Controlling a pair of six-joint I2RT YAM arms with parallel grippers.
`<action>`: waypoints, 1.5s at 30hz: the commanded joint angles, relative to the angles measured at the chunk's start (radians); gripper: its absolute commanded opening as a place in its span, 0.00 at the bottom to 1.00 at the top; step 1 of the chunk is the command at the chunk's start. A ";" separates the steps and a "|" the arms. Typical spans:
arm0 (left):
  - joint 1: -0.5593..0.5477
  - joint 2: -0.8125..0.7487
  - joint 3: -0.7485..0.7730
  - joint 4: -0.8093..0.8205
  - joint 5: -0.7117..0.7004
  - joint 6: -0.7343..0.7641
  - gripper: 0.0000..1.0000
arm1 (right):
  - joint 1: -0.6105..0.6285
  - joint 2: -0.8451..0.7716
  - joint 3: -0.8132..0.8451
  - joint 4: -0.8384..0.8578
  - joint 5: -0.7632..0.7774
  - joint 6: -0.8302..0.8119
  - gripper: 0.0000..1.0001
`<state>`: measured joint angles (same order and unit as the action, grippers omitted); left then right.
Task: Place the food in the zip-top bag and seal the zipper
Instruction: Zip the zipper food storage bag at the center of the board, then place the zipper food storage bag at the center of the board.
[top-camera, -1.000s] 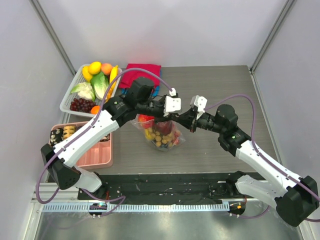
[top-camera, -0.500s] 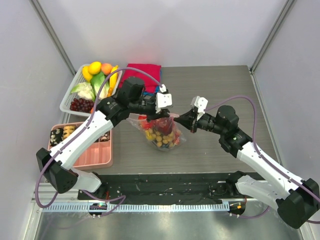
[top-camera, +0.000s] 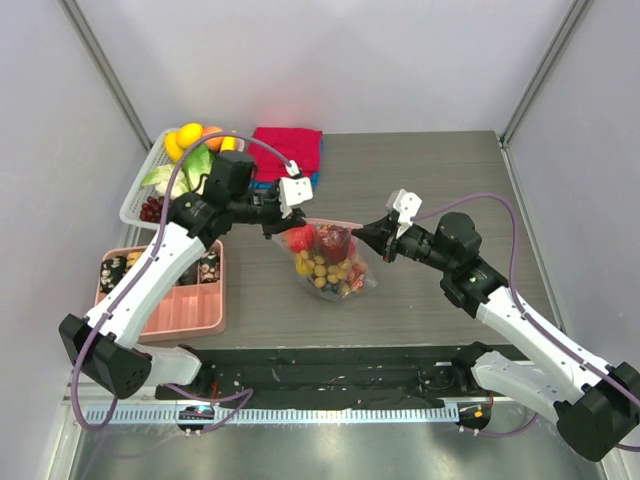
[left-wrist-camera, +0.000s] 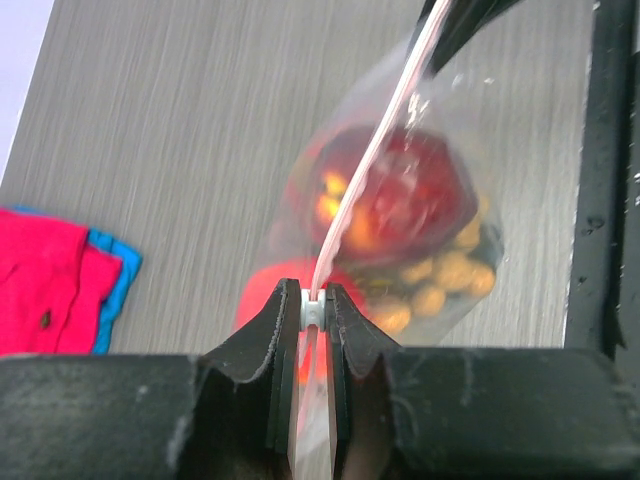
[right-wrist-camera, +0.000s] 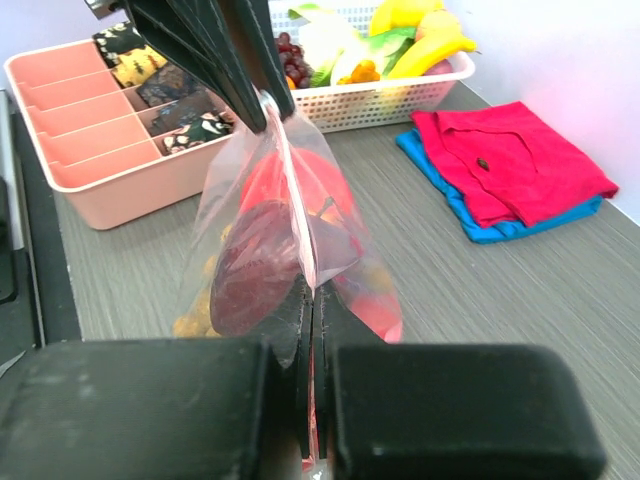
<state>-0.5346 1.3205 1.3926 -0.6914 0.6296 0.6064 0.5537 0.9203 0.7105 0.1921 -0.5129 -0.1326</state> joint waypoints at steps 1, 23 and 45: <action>0.088 -0.046 -0.009 -0.045 -0.039 0.067 0.11 | -0.001 -0.047 0.018 0.046 0.073 -0.021 0.01; 0.381 -0.050 -0.055 -0.152 0.028 0.217 0.11 | -0.003 -0.069 0.035 -0.005 0.097 -0.056 0.01; 0.116 0.005 0.098 -0.172 0.101 0.085 0.66 | -0.003 -0.029 0.061 -0.002 0.010 -0.058 0.01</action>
<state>-0.3603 1.3029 1.4807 -0.8501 0.7273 0.7055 0.5541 0.8993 0.7147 0.1337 -0.4911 -0.1814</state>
